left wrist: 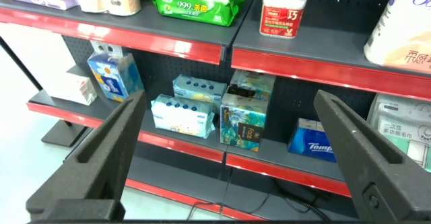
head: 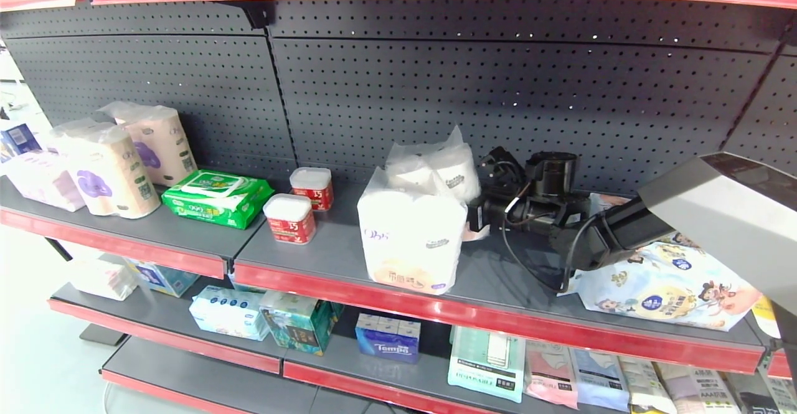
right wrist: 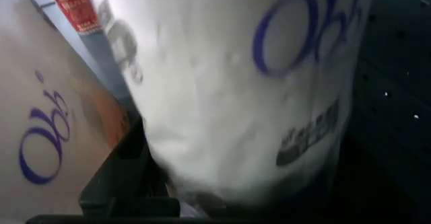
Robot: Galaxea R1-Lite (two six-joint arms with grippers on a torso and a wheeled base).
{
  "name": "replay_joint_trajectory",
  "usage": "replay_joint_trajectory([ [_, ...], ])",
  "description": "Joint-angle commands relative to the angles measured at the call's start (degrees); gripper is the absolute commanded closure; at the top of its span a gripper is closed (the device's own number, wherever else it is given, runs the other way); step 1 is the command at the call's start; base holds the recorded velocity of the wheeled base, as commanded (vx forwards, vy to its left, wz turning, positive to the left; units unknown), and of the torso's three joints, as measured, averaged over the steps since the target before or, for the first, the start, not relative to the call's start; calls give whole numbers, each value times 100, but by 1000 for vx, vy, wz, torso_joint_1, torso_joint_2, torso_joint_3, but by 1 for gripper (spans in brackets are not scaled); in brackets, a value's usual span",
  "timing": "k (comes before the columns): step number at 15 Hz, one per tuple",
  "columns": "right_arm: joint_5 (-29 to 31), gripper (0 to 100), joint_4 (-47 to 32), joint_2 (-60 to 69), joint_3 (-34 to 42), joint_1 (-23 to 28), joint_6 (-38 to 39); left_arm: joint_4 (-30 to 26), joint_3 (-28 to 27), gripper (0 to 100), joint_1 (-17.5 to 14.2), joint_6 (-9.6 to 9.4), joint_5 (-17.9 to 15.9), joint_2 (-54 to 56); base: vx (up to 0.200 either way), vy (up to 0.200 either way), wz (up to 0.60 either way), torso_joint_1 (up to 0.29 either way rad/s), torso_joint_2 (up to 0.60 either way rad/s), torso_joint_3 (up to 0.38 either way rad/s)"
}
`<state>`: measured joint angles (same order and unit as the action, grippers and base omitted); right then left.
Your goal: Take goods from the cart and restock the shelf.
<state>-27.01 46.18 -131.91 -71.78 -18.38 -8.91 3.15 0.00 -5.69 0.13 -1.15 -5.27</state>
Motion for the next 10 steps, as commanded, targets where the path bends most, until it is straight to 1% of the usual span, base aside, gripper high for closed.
replay_joint_trajectory([
  [1, -32, 100, -12, -1, 120, 54, -137, 2, 0, 0, -2, 4, -8, -9, 0, 0, 0, 0, 0, 0],
  [5, -85, 100, -12, 17, 243, 81, -287, 2, 0, 0, -2, 4, 0, -9, 0, 0, 0, 0, 0, 0],
  [10, -507, 100, -12, -1, 261, 116, -348, 2, 0, 0, -2, -5, -8, -9, 0, 0, 0, 0, 0, 0],
])
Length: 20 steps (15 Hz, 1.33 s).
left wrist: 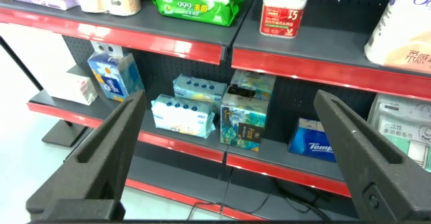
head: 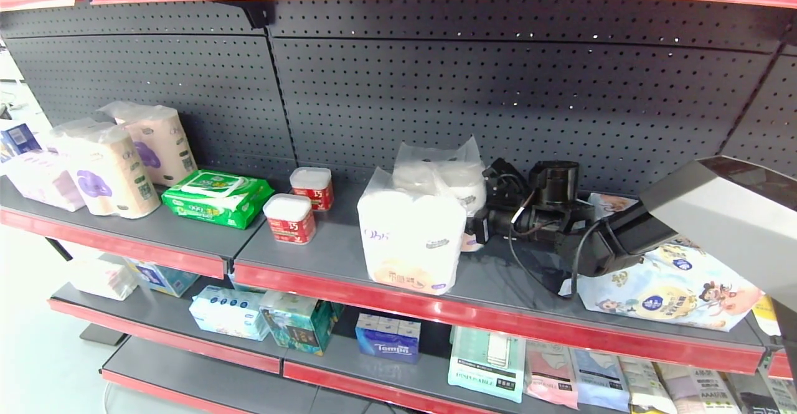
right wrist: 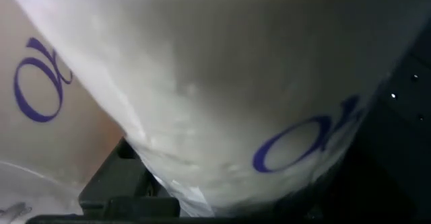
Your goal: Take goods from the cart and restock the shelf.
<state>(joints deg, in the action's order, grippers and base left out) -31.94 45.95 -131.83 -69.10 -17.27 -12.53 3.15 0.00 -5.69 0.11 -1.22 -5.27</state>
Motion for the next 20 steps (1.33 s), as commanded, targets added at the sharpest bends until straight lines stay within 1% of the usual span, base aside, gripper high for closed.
replay_joint_trajectory([
  [1, -14, 100, 20, -18, -7, -22, 32, 2, 0, 0, -2, 7, 8, -9, 0, 0, 0, 0, 0, 0],
  [12, -14, 100, 20, -273, -148, -180, 216, 2, 0, 0, -2, 7, 8, -9, 0, 0, 0, 0, 0, 0],
  [20, 47, 100, 20, -414, -253, -145, 453, 2, 0, 0, -2, 7, 8, -9, 0, 0, 0, 0, 0, 0],
])
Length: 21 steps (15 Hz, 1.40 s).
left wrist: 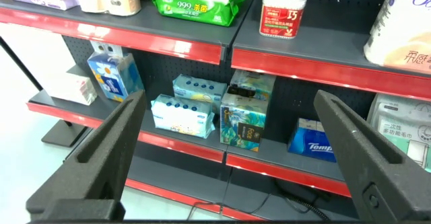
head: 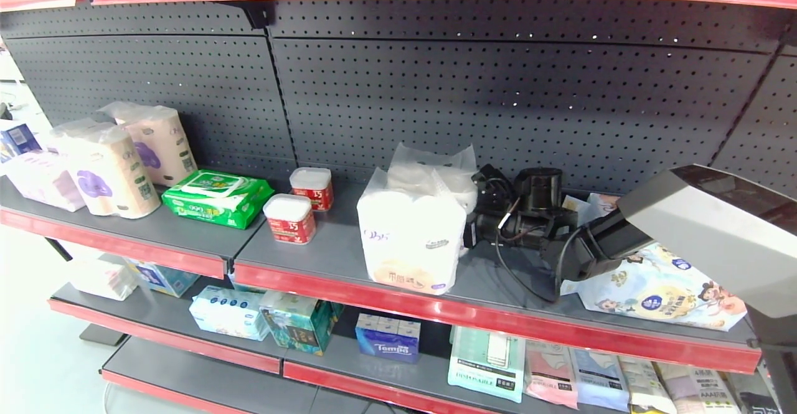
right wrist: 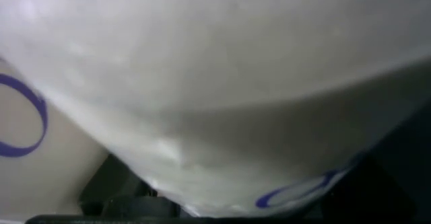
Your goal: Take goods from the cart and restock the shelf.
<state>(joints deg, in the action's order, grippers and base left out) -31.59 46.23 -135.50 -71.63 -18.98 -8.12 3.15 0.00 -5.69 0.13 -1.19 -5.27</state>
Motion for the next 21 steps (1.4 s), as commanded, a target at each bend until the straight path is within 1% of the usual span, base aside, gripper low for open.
replay_joint_trajectory([
  [1, 47, 100, -8, -47, 0, 52, 12, 2, 0, 0, -2, 4, -4, -9, 0, 0, 0, 0, 0, 0],
  [3, 214, 100, -26, -64, -9, 70, 12, 2, 0, 0, -2, 4, -4, -9, 0, 0, 0, 0, 0, 0],
  [7, 249, 100, -44, -126, -79, 96, 12, 2, 0, 0, -11, 4, -4, -9, 0, 0, 0, 0, 0, 0],
  [10, 478, 100, -44, -161, -167, 96, 30, 2, 0, 0, -2, 4, -4, -9, 0, 0, 0, 0, 0, 0],
  [18, 478, 100, -44, -249, -272, -71, 47, 2, 0, 0, -2, 4, 5, -9, 0, 0, 0, 0, 0, 0],
  [21, 478, 100, -44, -267, -246, -62, 38, 2, 0, 0, -2, 4, 5, -9, 0, 0, 0, 0, 0, 0],
])
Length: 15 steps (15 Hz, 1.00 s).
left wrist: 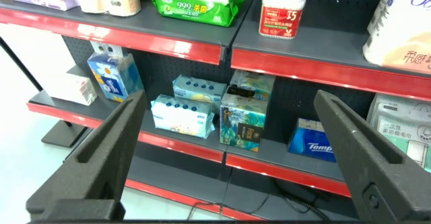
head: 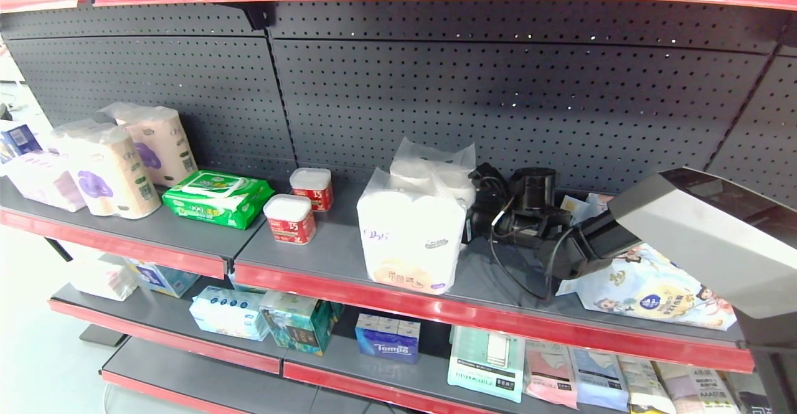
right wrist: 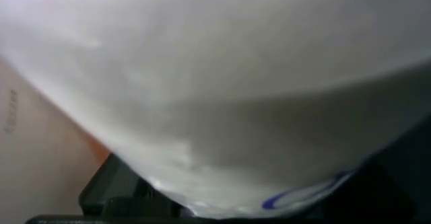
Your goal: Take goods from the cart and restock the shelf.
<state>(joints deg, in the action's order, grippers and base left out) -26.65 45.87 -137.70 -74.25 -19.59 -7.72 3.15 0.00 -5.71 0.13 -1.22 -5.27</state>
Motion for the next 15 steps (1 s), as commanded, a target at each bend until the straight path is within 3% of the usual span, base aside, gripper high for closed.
replay_joint_trajectory([
  [1, -16, 100, -8, -37, 34, 25, -19, 2, 0, 0, -1, 4, -1, -9, 0, 0, 0, 0, 0, 0],
  [6, 371, 100, -8, -2, 69, 78, -309, 2, 0, 0, -1, 4, 8, -9, 0, 0, 0, 0, 0, 0],
  [15, 160, 100, -8, 42, 60, 122, -371, 2, 0, 0, -1, 4, -1, -9, 0, 0, 0, 0, 0, 0],
])
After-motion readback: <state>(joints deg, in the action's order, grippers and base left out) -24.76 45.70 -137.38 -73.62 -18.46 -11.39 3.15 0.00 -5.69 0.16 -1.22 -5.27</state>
